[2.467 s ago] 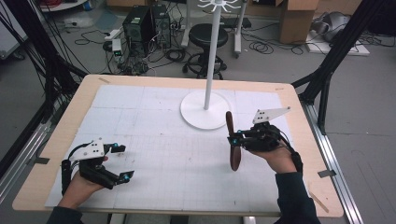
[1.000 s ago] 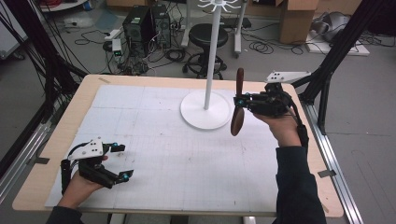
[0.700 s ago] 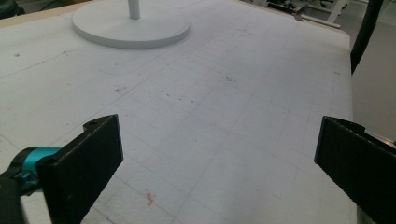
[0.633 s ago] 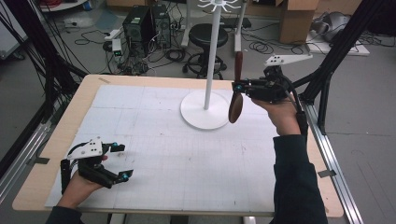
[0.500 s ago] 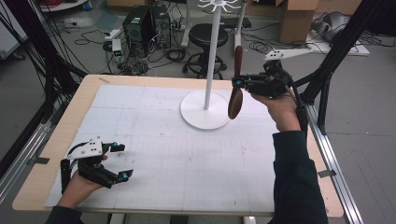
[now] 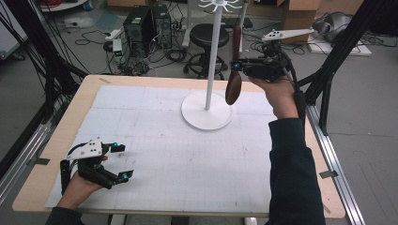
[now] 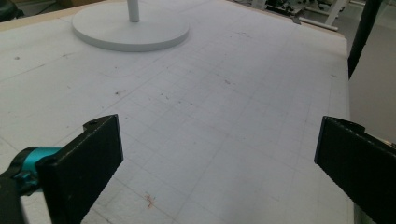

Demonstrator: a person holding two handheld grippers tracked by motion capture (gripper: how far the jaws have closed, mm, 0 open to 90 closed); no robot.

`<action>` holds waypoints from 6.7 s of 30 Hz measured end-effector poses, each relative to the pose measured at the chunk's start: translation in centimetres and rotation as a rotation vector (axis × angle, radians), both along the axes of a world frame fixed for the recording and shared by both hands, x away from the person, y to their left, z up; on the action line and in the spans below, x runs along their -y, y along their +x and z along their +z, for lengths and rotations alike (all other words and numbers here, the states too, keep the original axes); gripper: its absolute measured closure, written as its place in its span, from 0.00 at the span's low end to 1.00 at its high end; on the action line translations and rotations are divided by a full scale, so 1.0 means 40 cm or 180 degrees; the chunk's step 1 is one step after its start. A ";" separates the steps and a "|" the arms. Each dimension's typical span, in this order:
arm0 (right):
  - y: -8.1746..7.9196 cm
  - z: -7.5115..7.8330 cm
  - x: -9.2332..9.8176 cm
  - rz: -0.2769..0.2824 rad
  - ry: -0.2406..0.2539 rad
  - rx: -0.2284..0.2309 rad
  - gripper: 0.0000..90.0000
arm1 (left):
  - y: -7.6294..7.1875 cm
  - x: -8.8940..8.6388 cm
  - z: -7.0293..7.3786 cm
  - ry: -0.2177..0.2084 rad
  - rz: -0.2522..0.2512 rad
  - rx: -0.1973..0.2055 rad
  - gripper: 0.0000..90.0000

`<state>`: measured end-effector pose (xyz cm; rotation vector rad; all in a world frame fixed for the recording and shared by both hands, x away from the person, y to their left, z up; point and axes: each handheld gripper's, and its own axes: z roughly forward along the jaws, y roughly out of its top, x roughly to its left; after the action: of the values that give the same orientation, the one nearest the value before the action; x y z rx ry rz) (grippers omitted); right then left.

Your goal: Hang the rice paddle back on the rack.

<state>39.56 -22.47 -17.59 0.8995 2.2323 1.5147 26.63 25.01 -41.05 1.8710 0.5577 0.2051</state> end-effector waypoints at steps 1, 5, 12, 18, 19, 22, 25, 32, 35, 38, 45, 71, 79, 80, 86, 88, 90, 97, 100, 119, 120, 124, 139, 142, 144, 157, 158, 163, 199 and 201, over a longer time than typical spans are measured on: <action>0.004 0.002 -0.001 0.0001 0.0015 0.0018 0.86 | -0.001 0.000 0.000 0.0000 0.0005 -0.0002 0.02; 0.016 0.011 -0.009 -0.0023 0.0021 -0.0003 0.86 | 0.001 -0.001 0.001 -0.0019 -0.0006 0.0005 0.02; 0.044 0.025 -0.024 -0.0111 -0.0009 -0.0030 0.86 | 0.002 -0.005 0.002 -0.0036 0.0001 0.0007 0.02; 0.056 0.053 -0.032 -0.0198 -0.0031 -0.0014 0.86 | 0.002 -0.006 0.002 -0.0032 -0.0015 0.0011 0.02; 0.058 0.058 -0.033 -0.0210 -0.0027 -0.0015 0.86 | 0.001 -0.006 0.002 -0.0045 -0.0008 0.0010 0.02; 0.063 0.069 -0.038 -0.0248 -0.0047 -0.0048 0.86 | 0.001 -0.007 0.003 -0.0052 -0.0006 0.0013 0.02; 0.071 0.079 -0.046 -0.0284 -0.0105 -0.0028 0.86 | 0.001 -0.008 0.003 -0.0059 -0.0016 0.0014 0.02; 0.090 0.085 -0.053 -0.0432 -0.0139 -0.0133 0.86 | 0.001 -0.007 0.002 -0.0051 -0.0011 0.0013 0.02; 0.098 0.086 -0.053 -0.0432 -0.0131 -0.0122 0.86 | 0.002 -0.009 0.003 -0.0053 -0.0015 0.0015 0.02; 0.105 0.084 -0.056 -0.0482 -0.0165 -0.0130 0.86 | 0.002 -0.007 0.001 -0.0046 -0.0007 0.0008 0.02; 0.111 0.083 -0.060 -0.0520 -0.0196 -0.0140 0.86 | 0.002 -0.008 0.002 -0.0045 -0.0013 0.0009 0.02; 0.138 0.066 -0.074 -0.0524 -0.0212 -0.0216 0.85 | 0.001 -0.007 0.002 -0.0046 -0.0048 0.0004 0.02; 0.135 0.057 -0.073 -0.0472 -0.0228 0.0015 0.58 | 0.001 -0.007 0.002 -0.0050 -0.0047 0.0003 0.02; 0.133 0.054 -0.072 -0.0449 -0.0219 0.0006 0.58 | 0.001 -0.007 0.002 -0.0049 -0.0049 0.0004 0.02; 0.116 0.031 -0.061 -0.0299 -0.0098 -0.0006 0.43 | -0.001 -0.005 0.001 -0.0053 -0.0045 0.0001 0.02; 0.112 0.023 -0.060 -0.0177 -0.0063 -0.0004 0.32 | -0.002 -0.005 0.002 -0.0059 -0.0050 0.0003 0.02; 0.103 0.016 -0.065 -0.0040 -0.0059 -0.0064 0.23 | -0.002 -0.005 0.003 -0.0060 -0.0054 0.0010 0.02; 0.059 -0.008 -0.082 0.0268 0.0019 -0.0060 0.01 | -0.005 -0.004 0.004 -0.0081 -0.0057 -0.0001 0.02; 0.040 -0.019 -0.087 0.0361 0.0020 -0.0086 0.00 | -0.005 -0.004 0.004 -0.0085 -0.0056 0.0005 0.02; -0.069 -0.112 -0.063 0.0356 0.0079 0.0027 0.00 | -0.003 -0.008 0.007 -0.0120 -0.0005 0.0010 0.02; -0.076 -0.115 -0.060 0.0366 0.0086 0.0036 0.00 | -0.004 -0.007 0.007 -0.0121 -0.0007 0.0011 0.02; -0.097 -0.123 -0.051 0.0335 0.0122 0.0046 0.00 | -0.004 -0.007 0.007 -0.0135 0.0010 0.0011 0.02; -0.175 -0.189 0.002 0.0247 0.0317 0.0134 0.00 | -0.004 -0.010 0.011 -0.0177 0.0043 0.0027 0.02; -0.186 -0.213 0.009 0.0214 0.0326 0.0121 0.00 | -0.003 -0.011 0.011 -0.0175 0.0046 0.0037 0.02; -0.193 -0.227 0.010 0.0226 0.0335 0.0110 0.00 | -0.003 -0.012 0.011 -0.0173 0.0048 0.0041 0.02; -0.244 -0.328 0.021 0.0261 0.0349 0.0099 0.00 | -0.003 -0.013 0.013 -0.0200 0.0073 0.0053 0.02; -0.247 -0.335 0.024 0.0269 0.0359 0.0105 0.00 | -0.004 -0.014 0.013 -0.0209 0.0076 0.0050 0.02; -0.269 -0.367 0.037 0.0267 0.0434 0.0082 0.00 | -0.004 -0.015 0.014 -0.0258 0.0089 0.0061 0.02; -0.332 -0.514 0.063 0.0354 0.0376 0.0144 0.00 | 0.000 -0.022 0.018 -0.0420 0.0145 0.0108 0.02; -0.334 -0.522 0.067 0.0345 0.0379 0.0136 0.00 | 0.001 -0.022 0.018 -0.0426 0.0150 0.0104 0.02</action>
<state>26.21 -25.13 -38.46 0.7824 2.2127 1.7145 26.65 25.88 -40.32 1.7233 0.5797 0.2238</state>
